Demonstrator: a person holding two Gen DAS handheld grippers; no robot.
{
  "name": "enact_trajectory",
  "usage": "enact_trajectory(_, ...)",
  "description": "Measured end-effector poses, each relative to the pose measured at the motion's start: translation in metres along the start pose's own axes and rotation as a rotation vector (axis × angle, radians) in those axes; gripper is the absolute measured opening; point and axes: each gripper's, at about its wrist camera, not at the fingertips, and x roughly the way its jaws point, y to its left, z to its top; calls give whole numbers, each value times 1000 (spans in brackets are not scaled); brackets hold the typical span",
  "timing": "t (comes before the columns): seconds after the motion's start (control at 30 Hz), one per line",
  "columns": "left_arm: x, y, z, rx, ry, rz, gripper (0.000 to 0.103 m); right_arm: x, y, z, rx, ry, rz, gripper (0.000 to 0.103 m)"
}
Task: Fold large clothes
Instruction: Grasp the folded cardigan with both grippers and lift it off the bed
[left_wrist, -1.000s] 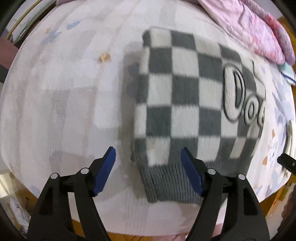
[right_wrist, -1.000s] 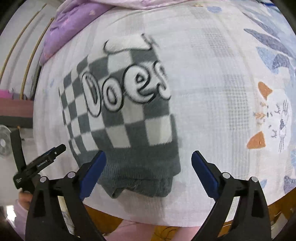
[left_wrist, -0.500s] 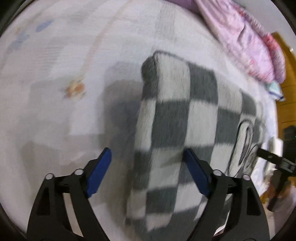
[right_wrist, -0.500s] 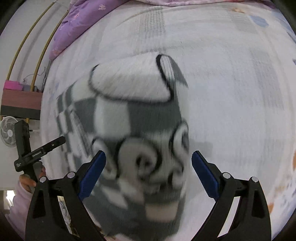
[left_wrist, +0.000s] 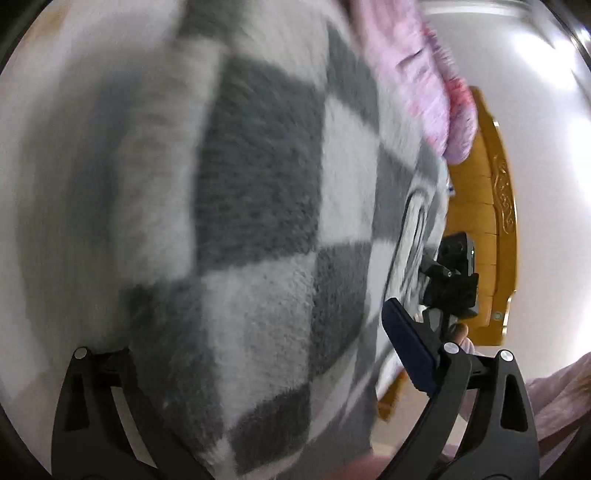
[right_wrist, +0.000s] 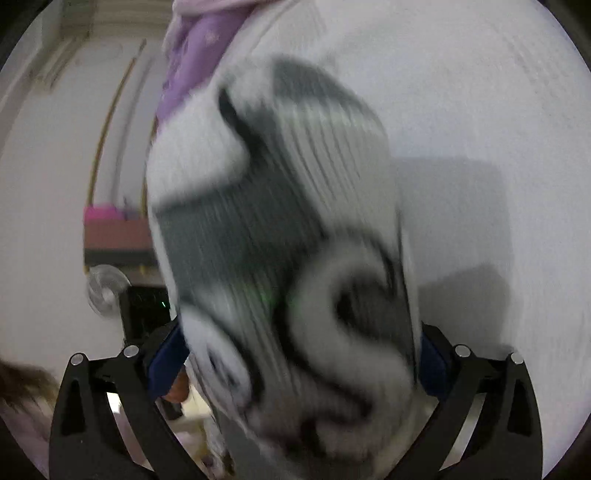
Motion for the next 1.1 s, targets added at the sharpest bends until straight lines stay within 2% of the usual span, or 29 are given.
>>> enact_trajectory(0.03,1,4,-8,-28,8,-14,94,2,1,-10,-18,12,-26,97)
enact_trajectory(0.07,3,6,-13,-35,4,-7,94,4,5,-16,-68,-11,-54,97)
enact_trajectory(0.13,14,3,-17,1,-8,104,87,16,10,-18,-119,-48,-103,98)
enact_trajectory(0.17,18,-1,-14,4,-16,135,87,20,14,-15,-124,-53,-131,98)
enact_trajectory(0.23,22,-4,-8,-49,-38,151,86,18,17,-11,-93,-33,-150,97)
enact_trajectory(0.33,16,-15,-15,-51,-75,176,66,8,27,-13,-98,-42,-185,81)
enact_trajectory(0.37,15,-20,-16,-49,-73,194,63,3,31,-16,-86,-50,-177,73)
enact_trajectory(0.4,14,-26,-17,-33,-73,213,62,-1,32,-18,-83,-52,-168,69)
enact_trajectory(0.47,16,-37,-14,13,-52,270,62,-3,33,-18,-81,-43,-177,68)
enact_trajectory(0.57,20,-56,-5,50,-27,357,62,0,30,-13,-35,-35,-194,72)
enact_trajectory(0.63,15,-81,-5,146,-25,463,62,1,27,-11,-7,-27,-212,76)
enact_trajectory(0.7,7,-101,-6,211,-57,538,54,3,31,-7,1,-30,-213,78)
enact_trajectory(0.77,2,-115,-7,239,-100,543,45,1,30,-7,21,-47,-208,78)
enact_trajectory(0.83,8,-130,0,328,-117,576,41,1,27,-9,50,-71,-192,80)
enact_trajectory(0.87,13,-137,6,369,-126,582,41,-8,20,-27,53,-78,-190,80)
enact_trajectory(0.97,34,-135,35,375,-82,583,43,-5,15,-28,72,-91,-186,83)
enact_trajectory(1.0,35,-123,49,356,-57,591,47,-3,10,-27,89,-93,-185,88)
enact_trajectory(1.03,44,-108,59,319,0,607,70,2,10,-26,96,-84,-190,92)
enact_trajectory(1.07,47,-94,62,293,34,591,81,7,7,-24,100,-65,-195,95)
enact_trajectory(1.1,46,-81,62,257,51,560,86,11,6,-23,97,-51,-190,97)
